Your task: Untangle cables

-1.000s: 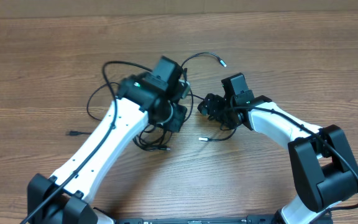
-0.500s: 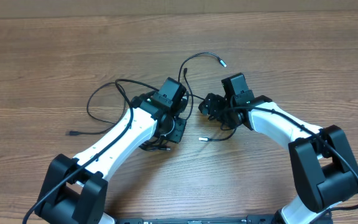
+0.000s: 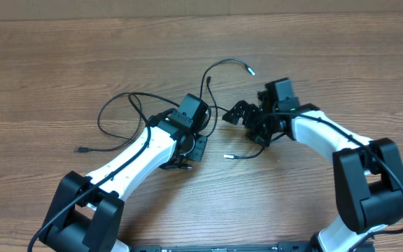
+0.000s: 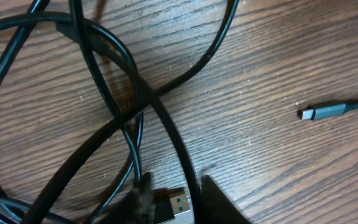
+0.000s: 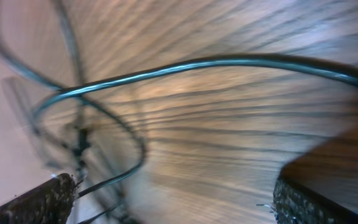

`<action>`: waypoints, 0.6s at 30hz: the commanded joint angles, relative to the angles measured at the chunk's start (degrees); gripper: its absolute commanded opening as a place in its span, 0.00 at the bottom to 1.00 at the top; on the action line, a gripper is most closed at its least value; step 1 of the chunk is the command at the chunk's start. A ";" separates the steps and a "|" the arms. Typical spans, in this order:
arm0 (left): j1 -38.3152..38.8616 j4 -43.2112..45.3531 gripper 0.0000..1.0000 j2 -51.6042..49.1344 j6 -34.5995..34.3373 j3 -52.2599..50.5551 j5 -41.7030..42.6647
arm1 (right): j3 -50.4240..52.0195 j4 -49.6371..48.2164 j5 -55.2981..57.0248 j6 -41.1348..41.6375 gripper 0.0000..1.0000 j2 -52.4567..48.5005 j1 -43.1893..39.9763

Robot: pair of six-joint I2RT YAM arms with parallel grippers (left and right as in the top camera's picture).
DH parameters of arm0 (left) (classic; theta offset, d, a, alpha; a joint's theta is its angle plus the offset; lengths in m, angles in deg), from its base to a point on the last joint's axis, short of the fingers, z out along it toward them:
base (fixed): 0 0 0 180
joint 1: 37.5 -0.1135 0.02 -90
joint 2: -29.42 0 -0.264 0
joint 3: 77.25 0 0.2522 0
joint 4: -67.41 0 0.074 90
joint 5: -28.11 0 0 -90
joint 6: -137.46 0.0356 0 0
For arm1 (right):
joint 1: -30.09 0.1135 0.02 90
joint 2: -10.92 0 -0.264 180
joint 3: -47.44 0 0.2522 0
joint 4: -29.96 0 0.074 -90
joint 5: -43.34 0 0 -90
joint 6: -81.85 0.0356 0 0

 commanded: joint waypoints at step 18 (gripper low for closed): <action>-0.09 -11.87 0.04 9.55 1.11 19.50 -2.84 | 0.70 -2.58 12.37 -0.17 1.00 -0.48 2.03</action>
